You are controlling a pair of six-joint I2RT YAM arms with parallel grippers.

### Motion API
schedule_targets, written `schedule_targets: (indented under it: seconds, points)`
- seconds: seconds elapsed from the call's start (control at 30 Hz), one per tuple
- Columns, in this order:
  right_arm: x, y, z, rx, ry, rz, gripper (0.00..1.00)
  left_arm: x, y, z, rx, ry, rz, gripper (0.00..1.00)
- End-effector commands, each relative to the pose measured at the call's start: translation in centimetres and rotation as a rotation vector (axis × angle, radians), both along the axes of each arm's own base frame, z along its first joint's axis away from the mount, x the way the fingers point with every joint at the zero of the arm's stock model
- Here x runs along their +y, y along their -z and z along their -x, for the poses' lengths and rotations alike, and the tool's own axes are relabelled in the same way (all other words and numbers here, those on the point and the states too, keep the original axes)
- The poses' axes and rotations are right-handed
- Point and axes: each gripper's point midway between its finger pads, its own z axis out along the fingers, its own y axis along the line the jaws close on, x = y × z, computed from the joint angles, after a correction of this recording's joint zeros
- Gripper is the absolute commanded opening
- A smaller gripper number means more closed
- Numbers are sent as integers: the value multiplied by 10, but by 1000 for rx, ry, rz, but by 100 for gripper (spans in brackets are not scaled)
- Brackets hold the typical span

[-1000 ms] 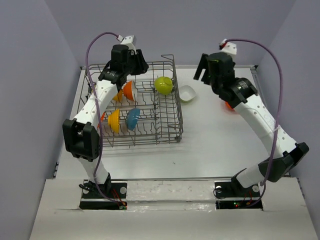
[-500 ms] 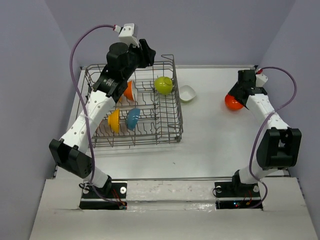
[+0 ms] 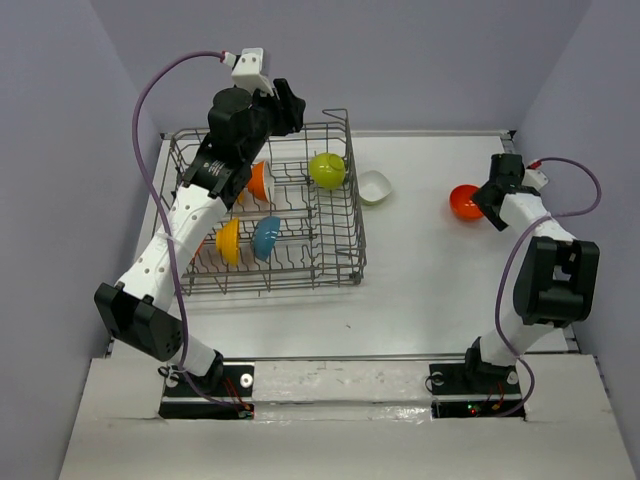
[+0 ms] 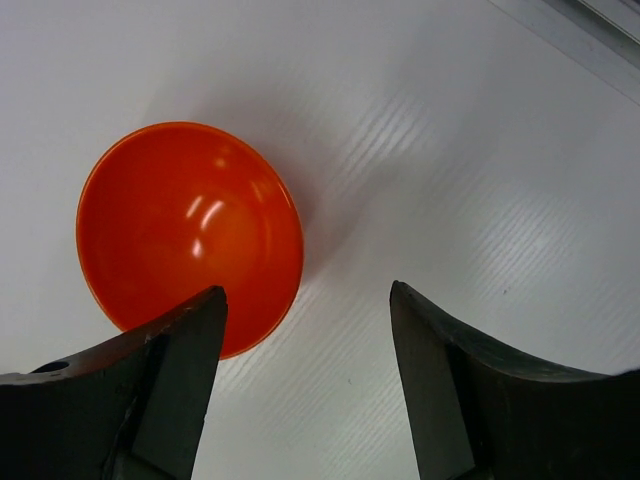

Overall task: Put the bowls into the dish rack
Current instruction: Pick up the bowl from the corner of the board.

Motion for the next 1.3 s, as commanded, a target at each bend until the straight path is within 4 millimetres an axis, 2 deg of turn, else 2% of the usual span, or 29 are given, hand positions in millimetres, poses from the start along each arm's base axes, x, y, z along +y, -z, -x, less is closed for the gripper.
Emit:
schedule_targets:
  seconds: [0.0, 0.03, 0.27, 0.4, 0.5, 0.63, 0.77, 0.87, 1.0, 1.07, 1.2, 1.23, 1.27]
  points:
    - [-13, 2, -23, -80, 41, -15, 71, 6, -31, 8, -101, -7, 27, 61]
    - [-15, 11, -25, -64, 45, -28, 70, 7, -31, 7, -100, -10, 25, 61]
    - [-17, 22, -48, -71, 40, -66, 66, 7, -29, 6, -92, -15, 15, 61]
    - [-22, 27, -56, -75, 49, -71, 54, 7, -27, 6, -89, -15, 12, 61]
    - [-22, 25, -60, -87, 49, -73, 46, 7, -29, 6, -90, -13, 14, 62]
    - [-25, 21, -61, -95, 56, -54, 45, 6, -29, 6, -87, -7, 12, 62]
    - [-26, 17, -65, -106, 43, -48, 38, 4, -32, 7, -89, -1, 15, 61]
    - [-24, 16, -68, -110, 33, -57, 28, 1, -34, 10, -91, 8, 16, 62]
    - [-23, 16, -69, -111, 30, -62, 8, 1, -34, 13, -83, 4, 6, 62]
    - [-22, 14, -69, -115, 26, -64, 1, -1, -35, 16, -83, 10, 6, 62]
    - [-14, 5, -66, -137, -1, -91, 1, -18, -44, 25, -98, 59, -19, 61]
    - [-12, 1, -65, -147, -12, -98, 1, -33, -43, 34, -94, 104, -39, 61]
    - [-5, -13, -63, -175, -46, -114, 1, -41, -51, 37, -119, 125, -71, 61]
